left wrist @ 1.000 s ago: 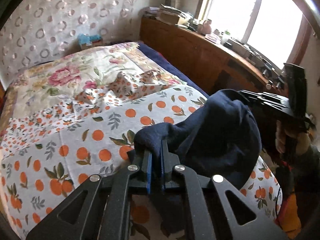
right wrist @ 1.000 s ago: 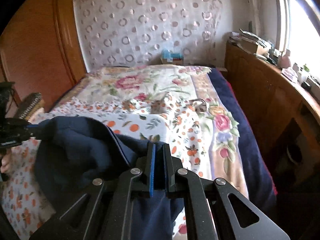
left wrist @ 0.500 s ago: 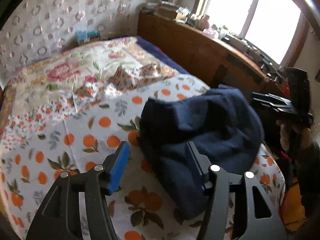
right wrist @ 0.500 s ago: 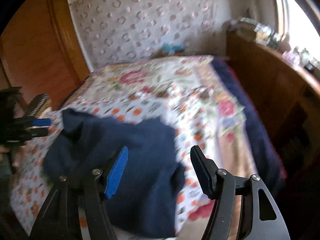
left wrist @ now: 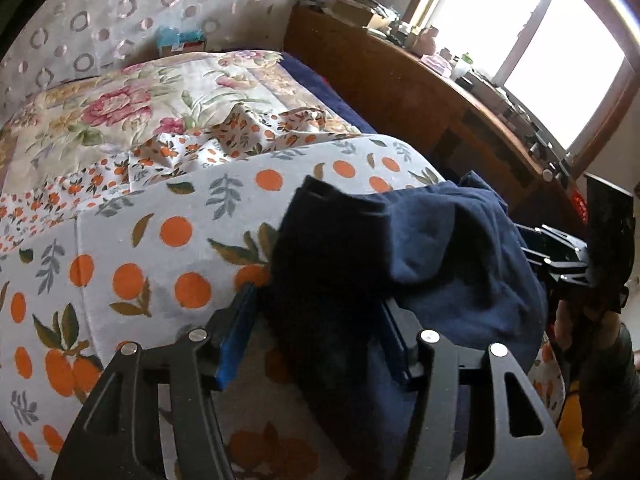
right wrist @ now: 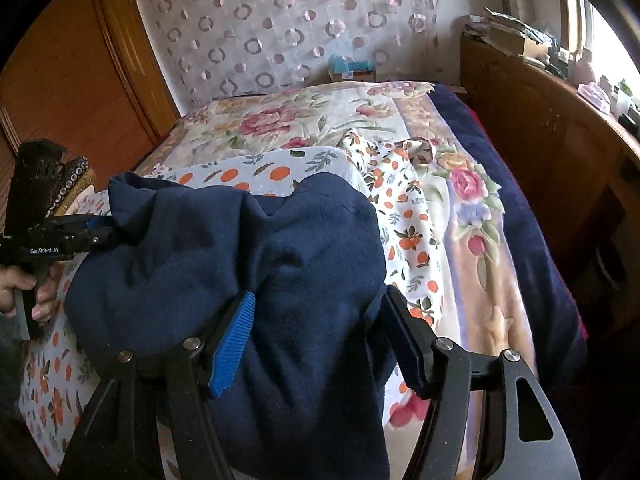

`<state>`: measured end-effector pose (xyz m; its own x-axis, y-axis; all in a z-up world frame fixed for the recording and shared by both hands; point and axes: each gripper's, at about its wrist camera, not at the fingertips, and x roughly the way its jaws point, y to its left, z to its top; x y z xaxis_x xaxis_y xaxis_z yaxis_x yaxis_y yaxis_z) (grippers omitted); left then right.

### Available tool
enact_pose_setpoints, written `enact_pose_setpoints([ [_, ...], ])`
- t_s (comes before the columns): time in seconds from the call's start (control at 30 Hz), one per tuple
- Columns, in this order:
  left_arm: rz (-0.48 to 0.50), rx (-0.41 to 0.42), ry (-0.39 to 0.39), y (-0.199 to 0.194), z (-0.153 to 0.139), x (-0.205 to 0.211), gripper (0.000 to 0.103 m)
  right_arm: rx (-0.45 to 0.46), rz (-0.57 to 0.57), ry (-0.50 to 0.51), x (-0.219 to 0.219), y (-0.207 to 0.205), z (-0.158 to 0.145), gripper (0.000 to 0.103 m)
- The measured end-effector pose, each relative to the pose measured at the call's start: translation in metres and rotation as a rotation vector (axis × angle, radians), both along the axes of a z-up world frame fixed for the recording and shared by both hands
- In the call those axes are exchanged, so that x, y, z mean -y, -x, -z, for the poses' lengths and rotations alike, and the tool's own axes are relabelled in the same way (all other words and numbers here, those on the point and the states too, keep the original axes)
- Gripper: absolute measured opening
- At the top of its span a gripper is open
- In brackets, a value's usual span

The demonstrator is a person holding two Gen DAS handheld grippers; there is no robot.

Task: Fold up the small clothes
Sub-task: 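Lift the folded shirt with both grippers and carry it toward the clothes stack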

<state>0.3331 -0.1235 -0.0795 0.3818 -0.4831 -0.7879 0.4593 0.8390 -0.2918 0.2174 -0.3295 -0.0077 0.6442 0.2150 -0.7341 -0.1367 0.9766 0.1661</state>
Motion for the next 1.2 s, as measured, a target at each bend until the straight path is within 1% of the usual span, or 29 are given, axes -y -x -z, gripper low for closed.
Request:
enact_pose_setpoints([
  [0.03,0.002,0.001,0.001,0.001,0.0,0.001,0.05,0.002,0.001,0.003,0.0,0.0,-0.001,0.067],
  [0.07,0.004,-0.006,0.007,0.001,0.0,0.0,0.041,0.003,-0.001,0.005,0.0,0.001,0.0,0.067],
  [0.1,0.008,-0.015,0.019,-0.001,0.0,-0.001,0.037,0.004,-0.004,0.006,0.001,0.002,0.003,0.067],
  [0.13,0.015,-0.03,0.044,-0.001,0.001,-0.002,0.023,0.007,-0.007,0.009,0.001,0.003,0.003,0.067],
  [0.17,0.02,-0.035,0.052,0.0,0.001,-0.002,0.018,0.009,-0.009,0.013,0.001,0.003,0.003,0.067],
  [0.2,0.024,-0.023,0.048,0.002,0.0,-0.001,0.016,0.012,-0.011,0.018,0.001,0.004,0.003,0.067],
  [0.23,0.037,0.014,0.031,0.008,-0.005,0.001,0.015,0.014,-0.012,0.023,0.0,0.004,0.002,0.067],
  [0.27,0.039,0.036,0.024,0.012,-0.009,0.001,0.014,0.016,-0.011,0.024,0.0,0.004,0.002,0.067],
  [0.3,0.037,0.047,0.033,0.015,-0.015,-0.001,0.014,0.017,-0.01,0.024,0.001,0.005,0.001,0.067],
  [0.37,0.03,0.072,0.077,0.02,-0.031,-0.012,0.013,0.023,-0.018,0.029,-0.001,0.005,-0.002,0.067],
  [0.43,0.025,0.103,0.09,0.026,-0.046,-0.023,0.012,0.029,-0.031,0.032,-0.005,0.006,-0.006,0.067],
  [0.53,0.006,0.137,0.093,0.033,-0.064,-0.042,0.012,0.044,-0.06,0.035,-0.013,0.005,-0.011,0.067],
  [0.63,-0.03,0.149,0.072,0.034,-0.071,-0.065,0.012,0.034,-0.095,0.008,-0.023,-0.001,-0.009,0.067],
  [0.73,-0.048,0.12,0.047,0.029,-0.059,-0.074,0.012,0.02,-0.115,0.03,-0.037,-0.012,-0.002,0.067],
  [0.83,-0.051,0.113,0.006,0.028,-0.045,-0.072,0.012,-0.02,-0.102,-0.01,-0.036,-0.026,0.006,0.067],
  [0.87,-0.054,0.107,0.004,0.026,-0.041,-0.071,0.012,-0.03,-0.09,-0.027,-0.033,-0.029,0.008,0.067],
  [0.93,-0.058,0.098,0.008,0.024,-0.037,-0.071,0.012,-0.043,-0.066,-0.034,-0.026,-0.033,0.011,0.073],
  [1.0,-0.059,0.096,0.001,0.024,-0.032,-0.071,0.012,-0.055,-0.056,-0.028,-0.026,-0.036,0.011,0.075],
  [1.1,-0.06,0.093,-0.008,0.022,-0.028,-0.07,0.012,-0.059,-0.05,-0.018,-0.032,-0.04,0.009,0.076],
  [1.2,-0.063,0.088,-0.007,0.022,-0.025,-0.069,0.012,-0.06,-0.045,-0.034,-0.036,-0.042,0.009,0.076],
])
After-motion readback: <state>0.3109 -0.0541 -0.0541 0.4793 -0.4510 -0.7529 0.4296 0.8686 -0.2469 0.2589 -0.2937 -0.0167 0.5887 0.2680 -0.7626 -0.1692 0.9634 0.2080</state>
